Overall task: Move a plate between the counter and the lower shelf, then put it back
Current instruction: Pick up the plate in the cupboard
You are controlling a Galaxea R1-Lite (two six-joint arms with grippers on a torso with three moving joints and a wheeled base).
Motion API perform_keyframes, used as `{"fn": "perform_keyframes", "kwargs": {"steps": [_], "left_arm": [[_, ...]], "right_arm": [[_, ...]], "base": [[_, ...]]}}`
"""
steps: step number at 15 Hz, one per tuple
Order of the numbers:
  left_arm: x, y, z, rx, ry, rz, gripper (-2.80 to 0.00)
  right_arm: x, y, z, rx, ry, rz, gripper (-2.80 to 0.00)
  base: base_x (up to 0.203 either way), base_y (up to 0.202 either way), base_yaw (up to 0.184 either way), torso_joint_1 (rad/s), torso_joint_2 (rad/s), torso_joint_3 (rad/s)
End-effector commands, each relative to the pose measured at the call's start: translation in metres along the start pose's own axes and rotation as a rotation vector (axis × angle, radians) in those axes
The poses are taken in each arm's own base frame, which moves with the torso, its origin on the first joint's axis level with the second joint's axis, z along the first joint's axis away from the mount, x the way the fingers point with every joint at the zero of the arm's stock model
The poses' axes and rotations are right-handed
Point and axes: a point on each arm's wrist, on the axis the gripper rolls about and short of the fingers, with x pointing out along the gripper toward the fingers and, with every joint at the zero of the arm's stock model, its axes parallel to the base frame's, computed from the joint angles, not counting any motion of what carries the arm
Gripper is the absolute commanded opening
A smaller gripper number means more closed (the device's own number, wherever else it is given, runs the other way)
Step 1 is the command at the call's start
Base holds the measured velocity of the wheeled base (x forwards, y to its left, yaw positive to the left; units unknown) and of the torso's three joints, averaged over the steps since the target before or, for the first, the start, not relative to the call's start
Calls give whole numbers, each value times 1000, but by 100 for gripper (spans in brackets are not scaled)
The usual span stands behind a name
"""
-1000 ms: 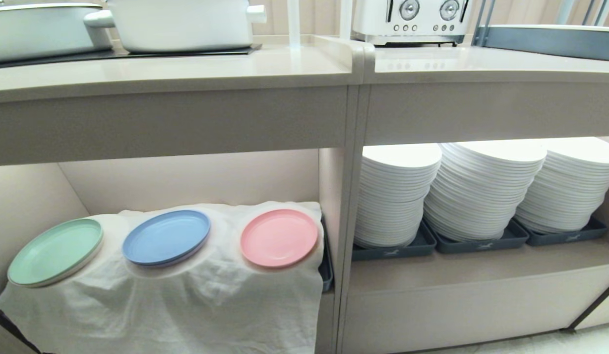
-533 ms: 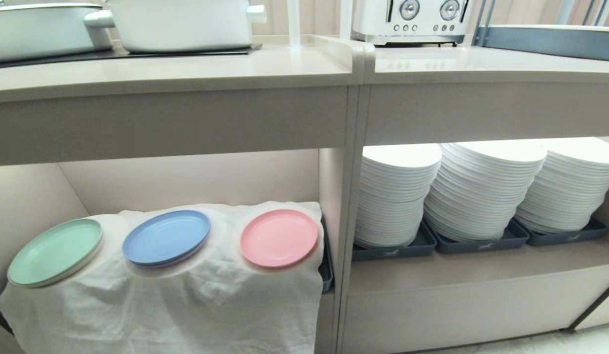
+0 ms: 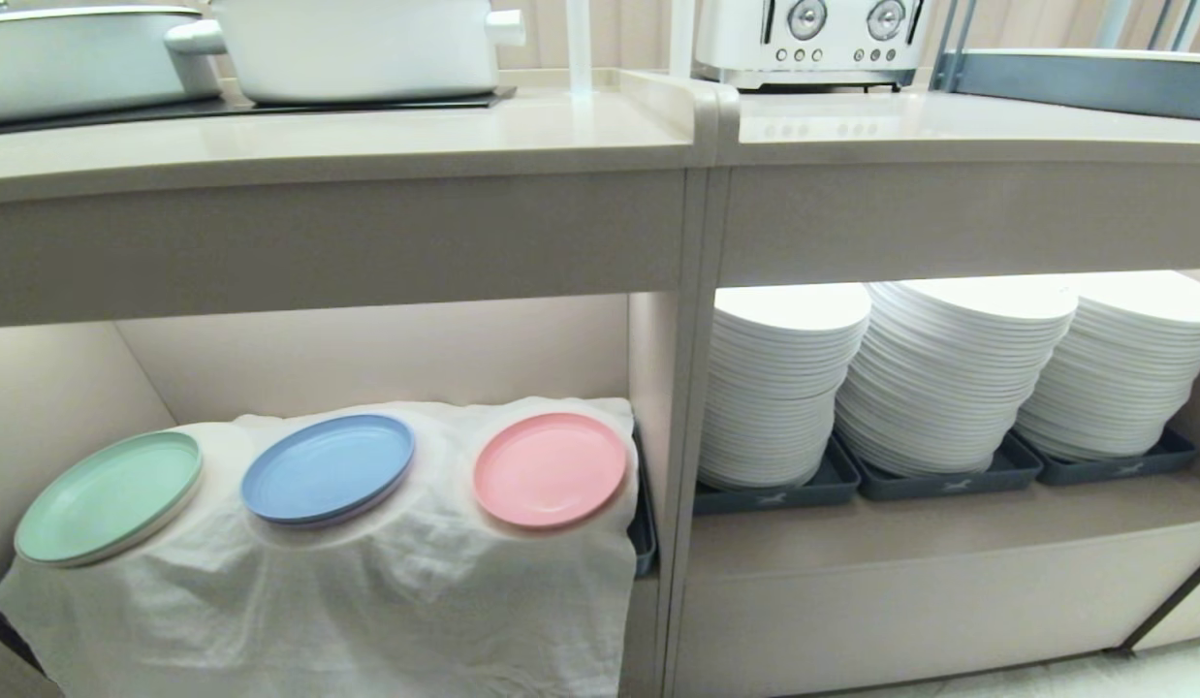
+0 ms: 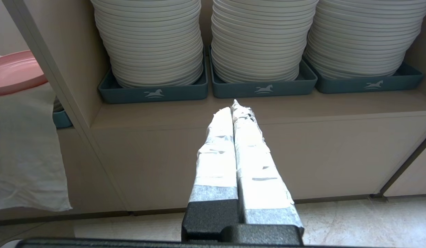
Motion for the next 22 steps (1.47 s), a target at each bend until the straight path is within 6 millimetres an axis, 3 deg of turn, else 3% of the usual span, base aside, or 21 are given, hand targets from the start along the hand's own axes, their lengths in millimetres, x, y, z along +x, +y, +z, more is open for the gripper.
{"fn": "perform_keyframes", "kwargs": {"steps": [1, 22], "left_arm": [[0, 0, 0, -2, 2, 0, -280], [0, 0, 0, -1, 12, -6, -280]], "right_arm": [[0, 0, 0, 0, 0, 1, -280], [0, 0, 0, 0, 0, 1, -280]], "base": [[0, 0, 0, 0, 0, 0], [0, 0, 0, 0, 0, 0]]}}
